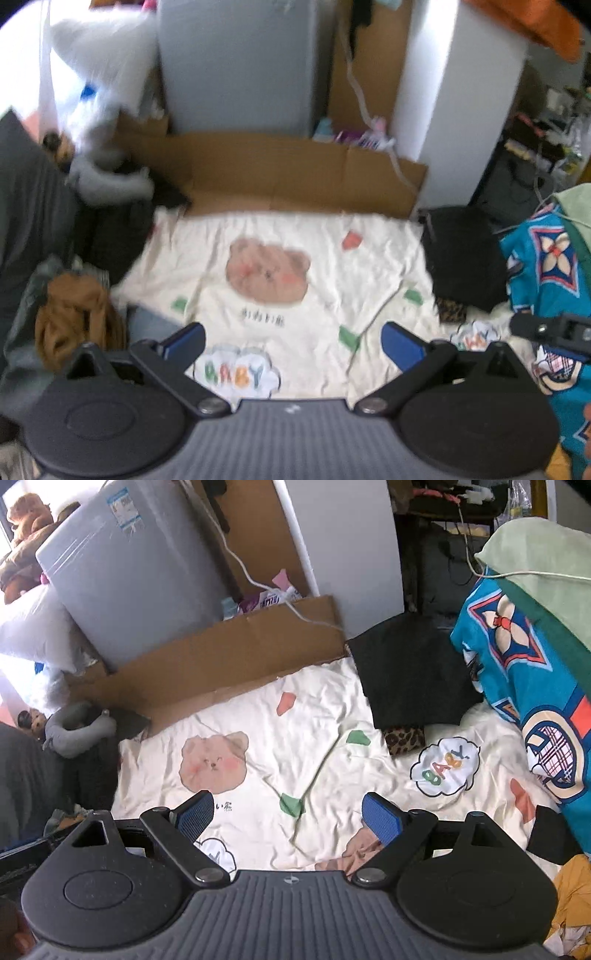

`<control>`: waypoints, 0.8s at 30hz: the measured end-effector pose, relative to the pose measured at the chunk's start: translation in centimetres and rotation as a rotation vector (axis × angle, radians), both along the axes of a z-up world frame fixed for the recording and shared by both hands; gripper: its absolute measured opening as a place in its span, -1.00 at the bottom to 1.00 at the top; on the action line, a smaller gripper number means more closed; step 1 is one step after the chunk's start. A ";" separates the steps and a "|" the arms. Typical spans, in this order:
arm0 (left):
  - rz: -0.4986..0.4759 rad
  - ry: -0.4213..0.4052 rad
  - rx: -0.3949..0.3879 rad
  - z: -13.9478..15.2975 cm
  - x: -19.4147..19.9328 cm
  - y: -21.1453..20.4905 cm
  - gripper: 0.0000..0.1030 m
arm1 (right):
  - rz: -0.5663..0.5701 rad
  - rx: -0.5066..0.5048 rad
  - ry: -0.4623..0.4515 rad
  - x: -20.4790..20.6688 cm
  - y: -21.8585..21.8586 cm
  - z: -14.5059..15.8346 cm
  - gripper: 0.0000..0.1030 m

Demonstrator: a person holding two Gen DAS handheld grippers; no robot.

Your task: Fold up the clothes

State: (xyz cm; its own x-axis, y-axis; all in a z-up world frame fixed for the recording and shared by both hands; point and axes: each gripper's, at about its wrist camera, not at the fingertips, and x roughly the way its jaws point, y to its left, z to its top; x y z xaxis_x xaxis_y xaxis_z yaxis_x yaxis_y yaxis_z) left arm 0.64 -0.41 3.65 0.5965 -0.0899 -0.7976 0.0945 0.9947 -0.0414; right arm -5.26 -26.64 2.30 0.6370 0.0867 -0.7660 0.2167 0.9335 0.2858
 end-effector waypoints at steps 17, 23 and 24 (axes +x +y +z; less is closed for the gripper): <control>0.037 0.122 0.023 -2.7 -1.3 1.2 0.99 | 0.213 -0.113 0.050 0.3 5.1 -0.9 0.78; 0.052 0.156 0.058 -3.2 -1.2 1.1 0.96 | 0.273 -0.167 0.123 0.5 7.3 -2.7 0.79; 0.061 0.163 0.056 -3.3 -1.1 1.3 0.96 | 0.275 -0.166 0.128 0.6 7.5 -2.8 0.78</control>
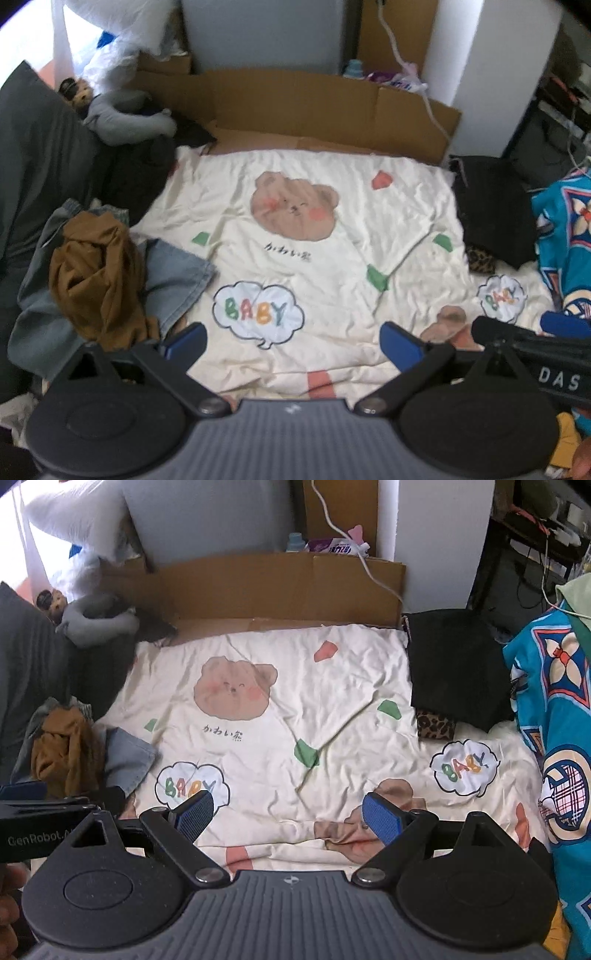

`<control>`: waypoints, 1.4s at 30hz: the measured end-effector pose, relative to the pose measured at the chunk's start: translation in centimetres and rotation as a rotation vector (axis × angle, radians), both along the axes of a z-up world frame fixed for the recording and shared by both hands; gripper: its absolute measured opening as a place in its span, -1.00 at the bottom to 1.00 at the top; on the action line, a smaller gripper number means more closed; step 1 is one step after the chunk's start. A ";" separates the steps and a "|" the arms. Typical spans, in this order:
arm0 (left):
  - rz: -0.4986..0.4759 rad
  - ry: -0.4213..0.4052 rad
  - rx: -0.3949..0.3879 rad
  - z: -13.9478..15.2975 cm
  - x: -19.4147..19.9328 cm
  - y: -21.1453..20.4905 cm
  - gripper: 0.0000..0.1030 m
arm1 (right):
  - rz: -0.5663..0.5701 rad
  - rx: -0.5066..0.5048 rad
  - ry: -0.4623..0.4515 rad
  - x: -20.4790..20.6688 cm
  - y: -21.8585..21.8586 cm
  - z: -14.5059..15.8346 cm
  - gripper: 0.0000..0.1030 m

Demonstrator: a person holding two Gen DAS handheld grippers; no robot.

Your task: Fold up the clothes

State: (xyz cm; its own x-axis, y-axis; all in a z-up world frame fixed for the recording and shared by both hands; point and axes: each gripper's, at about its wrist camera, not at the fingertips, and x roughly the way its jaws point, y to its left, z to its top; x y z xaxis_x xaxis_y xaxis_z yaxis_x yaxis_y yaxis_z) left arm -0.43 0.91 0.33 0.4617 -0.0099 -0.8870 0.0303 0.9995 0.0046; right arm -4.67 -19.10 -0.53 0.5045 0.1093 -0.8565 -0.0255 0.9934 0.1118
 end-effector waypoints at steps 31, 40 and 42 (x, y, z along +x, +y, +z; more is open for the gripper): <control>0.018 0.071 0.005 -1.2 0.8 1.2 0.98 | 0.043 0.036 0.062 0.7 -0.1 -1.1 0.81; 0.023 0.062 -0.002 -1.1 0.8 1.5 0.98 | 0.034 0.041 0.065 0.8 0.1 -0.9 0.81; 0.019 0.057 -0.002 -1.1 0.8 1.5 0.95 | 0.041 0.039 0.064 0.7 -0.3 -1.0 0.81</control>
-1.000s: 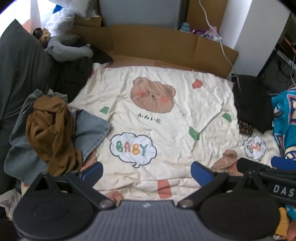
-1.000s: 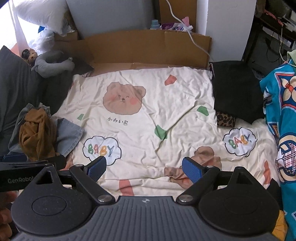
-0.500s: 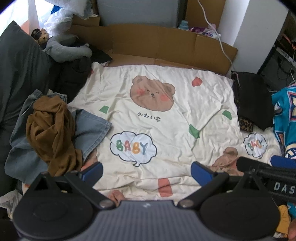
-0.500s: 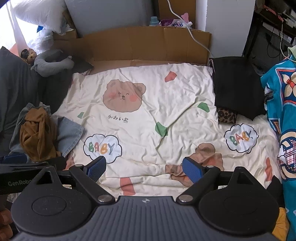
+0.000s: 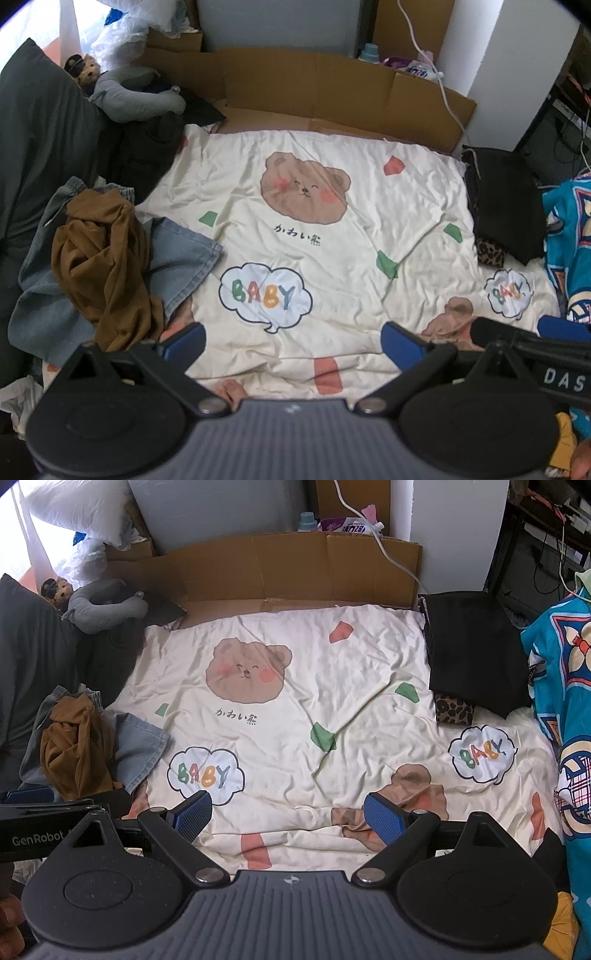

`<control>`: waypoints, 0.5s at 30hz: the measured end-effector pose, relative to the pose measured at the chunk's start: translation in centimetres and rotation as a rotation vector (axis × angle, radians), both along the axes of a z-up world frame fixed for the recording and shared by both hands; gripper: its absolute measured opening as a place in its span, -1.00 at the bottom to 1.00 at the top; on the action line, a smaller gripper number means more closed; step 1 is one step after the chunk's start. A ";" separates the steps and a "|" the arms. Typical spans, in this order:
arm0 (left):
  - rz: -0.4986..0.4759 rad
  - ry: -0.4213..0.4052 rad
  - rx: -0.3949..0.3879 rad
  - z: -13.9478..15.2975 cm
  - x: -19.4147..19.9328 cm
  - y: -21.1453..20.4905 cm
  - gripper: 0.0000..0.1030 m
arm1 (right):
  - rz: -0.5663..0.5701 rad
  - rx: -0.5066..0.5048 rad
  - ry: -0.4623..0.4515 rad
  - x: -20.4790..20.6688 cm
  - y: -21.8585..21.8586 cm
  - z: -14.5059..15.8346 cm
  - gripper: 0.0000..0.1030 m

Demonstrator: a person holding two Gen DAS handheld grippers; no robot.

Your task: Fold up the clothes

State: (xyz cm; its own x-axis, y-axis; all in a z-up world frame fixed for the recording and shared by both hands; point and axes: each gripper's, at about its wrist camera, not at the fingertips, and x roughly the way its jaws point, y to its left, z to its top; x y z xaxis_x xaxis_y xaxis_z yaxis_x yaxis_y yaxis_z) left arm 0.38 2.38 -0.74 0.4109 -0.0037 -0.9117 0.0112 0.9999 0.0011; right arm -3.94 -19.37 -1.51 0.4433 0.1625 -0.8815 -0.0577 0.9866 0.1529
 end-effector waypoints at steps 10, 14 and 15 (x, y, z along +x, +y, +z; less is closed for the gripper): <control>0.012 -0.011 -0.005 0.3 -1.4 -1.2 0.88 | 0.006 0.002 -0.003 0.2 0.2 0.0 0.81; 0.013 -0.005 -0.010 0.3 -1.2 -1.0 0.88 | 0.006 -0.001 -0.003 0.4 0.3 0.2 0.81; 0.014 -0.002 -0.012 0.3 -1.1 -0.9 0.88 | 0.006 -0.002 -0.004 0.3 0.3 0.2 0.81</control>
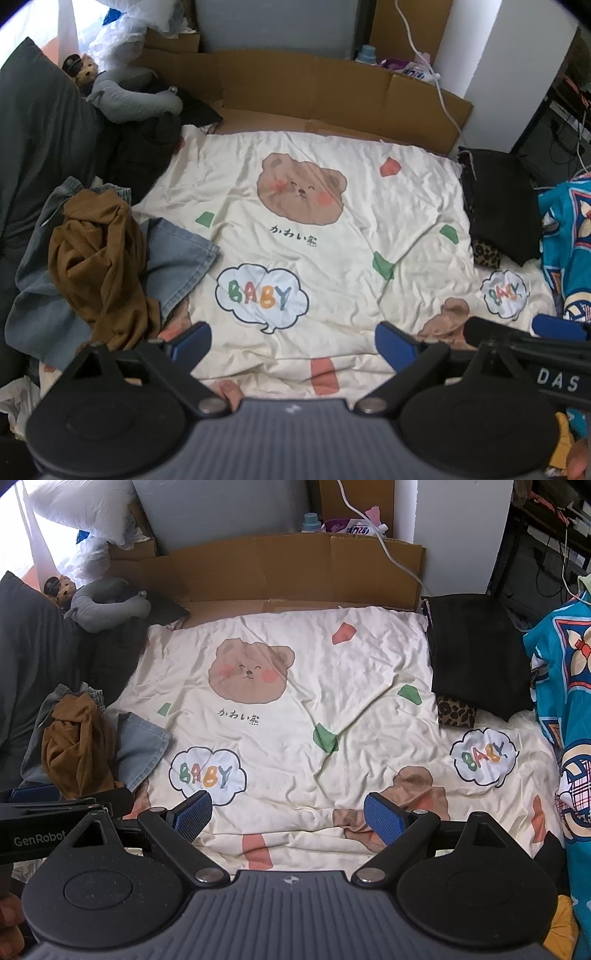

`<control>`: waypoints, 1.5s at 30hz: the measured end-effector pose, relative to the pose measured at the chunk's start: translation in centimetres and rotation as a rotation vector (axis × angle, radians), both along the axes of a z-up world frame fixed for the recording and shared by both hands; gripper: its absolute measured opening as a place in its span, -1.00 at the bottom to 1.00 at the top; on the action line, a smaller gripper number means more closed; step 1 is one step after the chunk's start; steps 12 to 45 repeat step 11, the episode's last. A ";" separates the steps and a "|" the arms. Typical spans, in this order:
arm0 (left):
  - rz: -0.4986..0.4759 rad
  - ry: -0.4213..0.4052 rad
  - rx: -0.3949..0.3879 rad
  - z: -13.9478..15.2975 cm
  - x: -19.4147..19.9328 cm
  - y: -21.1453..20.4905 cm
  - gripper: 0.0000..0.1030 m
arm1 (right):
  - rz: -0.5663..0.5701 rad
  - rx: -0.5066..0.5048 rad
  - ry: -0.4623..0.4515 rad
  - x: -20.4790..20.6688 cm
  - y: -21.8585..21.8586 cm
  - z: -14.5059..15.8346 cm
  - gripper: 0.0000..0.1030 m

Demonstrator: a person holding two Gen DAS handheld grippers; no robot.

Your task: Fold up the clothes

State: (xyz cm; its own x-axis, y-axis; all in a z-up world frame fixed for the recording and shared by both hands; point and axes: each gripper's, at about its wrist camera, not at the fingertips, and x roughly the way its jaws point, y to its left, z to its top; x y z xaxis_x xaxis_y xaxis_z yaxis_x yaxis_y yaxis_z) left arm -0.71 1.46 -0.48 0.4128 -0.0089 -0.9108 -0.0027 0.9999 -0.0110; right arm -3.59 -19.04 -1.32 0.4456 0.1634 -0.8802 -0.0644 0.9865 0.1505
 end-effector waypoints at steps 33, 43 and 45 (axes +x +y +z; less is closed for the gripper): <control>0.014 0.016 -0.010 -0.1 0.6 0.9 0.89 | 0.008 0.000 -0.007 0.1 0.7 0.0 0.81; 0.014 0.016 -0.010 -0.1 0.6 0.9 0.89 | 0.008 0.000 -0.007 0.1 0.7 0.0 0.81; 0.014 0.016 -0.010 -0.1 0.6 0.9 0.89 | 0.008 0.000 -0.007 0.1 0.7 0.0 0.81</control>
